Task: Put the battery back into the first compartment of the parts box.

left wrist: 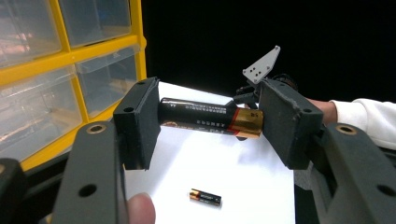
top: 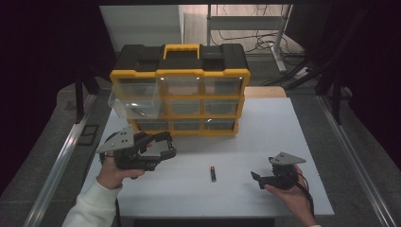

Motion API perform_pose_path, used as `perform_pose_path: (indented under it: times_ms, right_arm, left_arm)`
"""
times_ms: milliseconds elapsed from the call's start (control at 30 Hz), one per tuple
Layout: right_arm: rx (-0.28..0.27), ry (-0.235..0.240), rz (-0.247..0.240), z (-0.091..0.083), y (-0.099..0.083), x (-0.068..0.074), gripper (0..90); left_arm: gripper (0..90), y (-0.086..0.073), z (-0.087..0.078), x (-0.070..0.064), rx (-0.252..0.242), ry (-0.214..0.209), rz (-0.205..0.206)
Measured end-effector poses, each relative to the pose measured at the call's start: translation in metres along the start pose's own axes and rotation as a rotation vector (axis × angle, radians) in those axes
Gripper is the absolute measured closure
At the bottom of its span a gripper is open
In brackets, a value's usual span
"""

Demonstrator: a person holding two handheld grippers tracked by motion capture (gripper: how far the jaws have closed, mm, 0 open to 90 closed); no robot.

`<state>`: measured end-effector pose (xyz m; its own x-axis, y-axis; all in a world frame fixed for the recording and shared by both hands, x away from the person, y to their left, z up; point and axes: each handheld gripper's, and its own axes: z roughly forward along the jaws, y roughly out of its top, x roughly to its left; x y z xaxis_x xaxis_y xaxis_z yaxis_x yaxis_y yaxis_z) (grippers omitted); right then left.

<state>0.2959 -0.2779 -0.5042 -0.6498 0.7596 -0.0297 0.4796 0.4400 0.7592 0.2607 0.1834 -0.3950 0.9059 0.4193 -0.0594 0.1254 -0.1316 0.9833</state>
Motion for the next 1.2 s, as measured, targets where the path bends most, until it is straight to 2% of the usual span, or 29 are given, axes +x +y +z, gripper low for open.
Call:
perform_pose_path:
  times_ms: [1200]
  right_arm:
    - [-0.002, 0.0, 0.001, 0.0, 0.0, 0.0, 10.0]
  left_arm:
    - [40.7, 0.014, -0.013, -0.003, -0.034, 0.015, 0.012]
